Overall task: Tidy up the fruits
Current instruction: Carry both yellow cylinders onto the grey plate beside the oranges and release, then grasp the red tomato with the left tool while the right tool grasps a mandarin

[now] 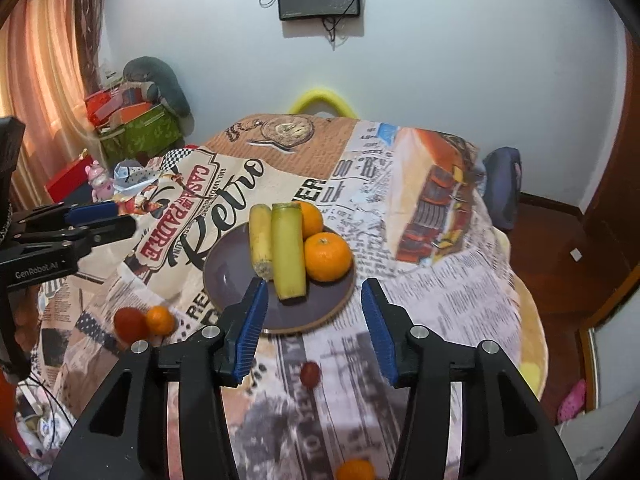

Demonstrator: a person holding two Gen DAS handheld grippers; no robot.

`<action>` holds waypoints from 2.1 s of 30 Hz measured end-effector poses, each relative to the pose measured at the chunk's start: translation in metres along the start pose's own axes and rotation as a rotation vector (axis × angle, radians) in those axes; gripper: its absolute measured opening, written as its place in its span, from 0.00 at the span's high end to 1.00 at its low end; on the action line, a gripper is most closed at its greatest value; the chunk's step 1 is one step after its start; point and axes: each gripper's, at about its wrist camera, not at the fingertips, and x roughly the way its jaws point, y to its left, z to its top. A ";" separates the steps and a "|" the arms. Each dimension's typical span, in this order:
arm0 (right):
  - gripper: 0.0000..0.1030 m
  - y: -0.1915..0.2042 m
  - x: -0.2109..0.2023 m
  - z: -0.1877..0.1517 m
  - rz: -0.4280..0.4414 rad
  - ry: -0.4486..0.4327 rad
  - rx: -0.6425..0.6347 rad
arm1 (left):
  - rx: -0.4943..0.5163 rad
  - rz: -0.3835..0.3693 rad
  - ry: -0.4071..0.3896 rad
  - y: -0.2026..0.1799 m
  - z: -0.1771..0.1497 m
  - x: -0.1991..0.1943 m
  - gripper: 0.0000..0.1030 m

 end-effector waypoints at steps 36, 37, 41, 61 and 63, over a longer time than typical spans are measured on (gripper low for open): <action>0.62 -0.040 0.040 -0.136 0.008 0.338 0.187 | -0.084 0.058 0.286 0.045 -0.120 0.052 0.43; 0.63 -0.040 0.040 -0.137 0.005 0.335 0.187 | -0.085 0.058 0.289 0.045 -0.120 0.054 0.43; 0.69 -0.041 0.039 -0.135 0.004 0.325 0.185 | -0.087 0.069 0.287 0.044 -0.118 0.062 0.43; 0.69 -0.023 0.022 -0.096 0.017 0.195 0.127 | -0.067 0.084 0.210 0.041 -0.102 0.045 0.52; 0.69 -0.020 0.020 -0.089 0.020 0.177 0.123 | -0.065 0.081 0.187 0.040 -0.095 0.037 0.52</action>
